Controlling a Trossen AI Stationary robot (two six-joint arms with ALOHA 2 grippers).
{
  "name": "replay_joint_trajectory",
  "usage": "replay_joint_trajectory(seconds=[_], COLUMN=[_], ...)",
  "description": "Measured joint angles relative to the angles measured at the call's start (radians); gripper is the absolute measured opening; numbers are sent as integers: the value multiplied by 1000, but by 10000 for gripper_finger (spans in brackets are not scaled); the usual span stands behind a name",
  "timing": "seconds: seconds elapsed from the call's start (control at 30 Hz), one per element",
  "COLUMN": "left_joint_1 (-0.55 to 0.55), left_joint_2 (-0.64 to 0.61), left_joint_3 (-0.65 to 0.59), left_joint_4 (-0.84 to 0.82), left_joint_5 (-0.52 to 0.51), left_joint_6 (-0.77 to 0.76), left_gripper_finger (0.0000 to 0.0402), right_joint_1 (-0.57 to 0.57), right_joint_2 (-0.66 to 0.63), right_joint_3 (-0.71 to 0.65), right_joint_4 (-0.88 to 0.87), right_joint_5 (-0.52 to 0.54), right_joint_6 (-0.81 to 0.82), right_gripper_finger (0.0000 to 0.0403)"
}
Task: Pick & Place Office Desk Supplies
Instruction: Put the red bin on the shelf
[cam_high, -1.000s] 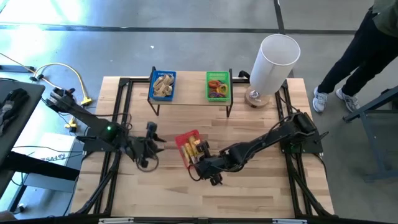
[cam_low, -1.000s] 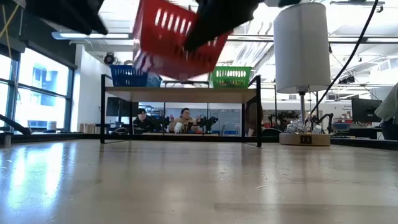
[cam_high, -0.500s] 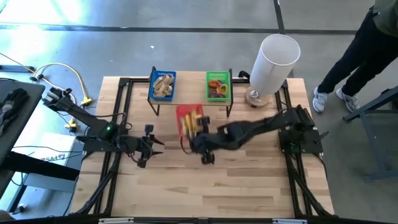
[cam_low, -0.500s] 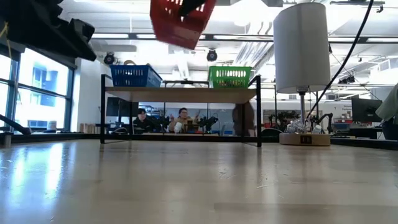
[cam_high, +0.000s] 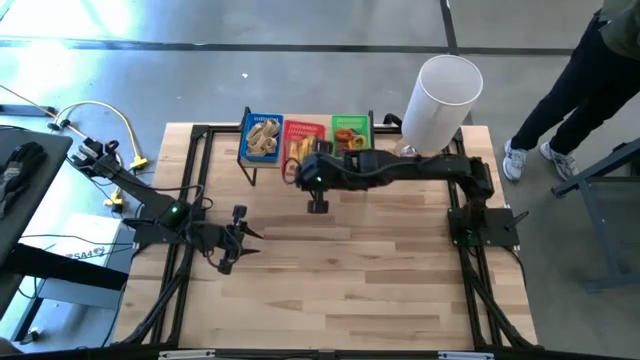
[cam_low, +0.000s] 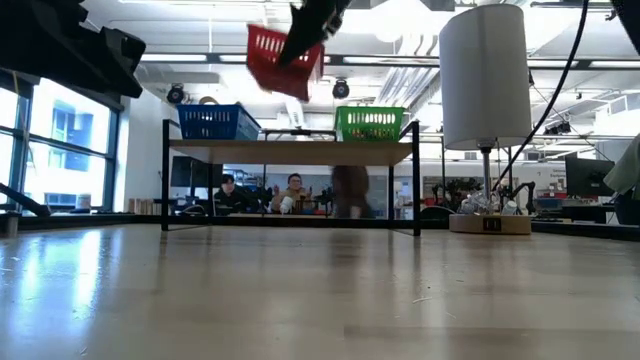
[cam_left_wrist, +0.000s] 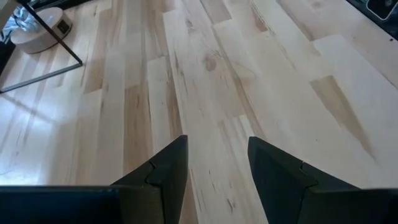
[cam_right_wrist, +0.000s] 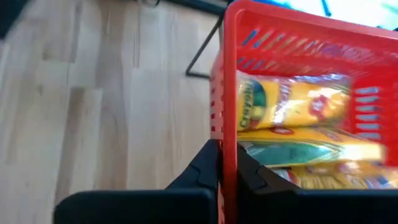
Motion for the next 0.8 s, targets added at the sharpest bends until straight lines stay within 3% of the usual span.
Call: replay_joint_trajectory(seconds=[0.33, 0.43, 0.8], left_joint_1=[-5, -5, -5], left_joint_2=[0, 1, 2], left_joint_3=[0, 0, 0], left_joint_4=[-3, 1, -2], left_joint_5=[1, 1, 7], left_joint_6=[-4, -3, -30], left_gripper_finger=[159, 159, 159], right_joint_1=[-120, -149, -190], right_joint_2=[25, 28, 119], right_joint_3=[0, 0, 0], right_joint_4=[44, 47, 36], right_joint_5=[-43, -98, -144], right_joint_6=[-34, -34, -12], right_gripper_finger=[3, 3, 3])
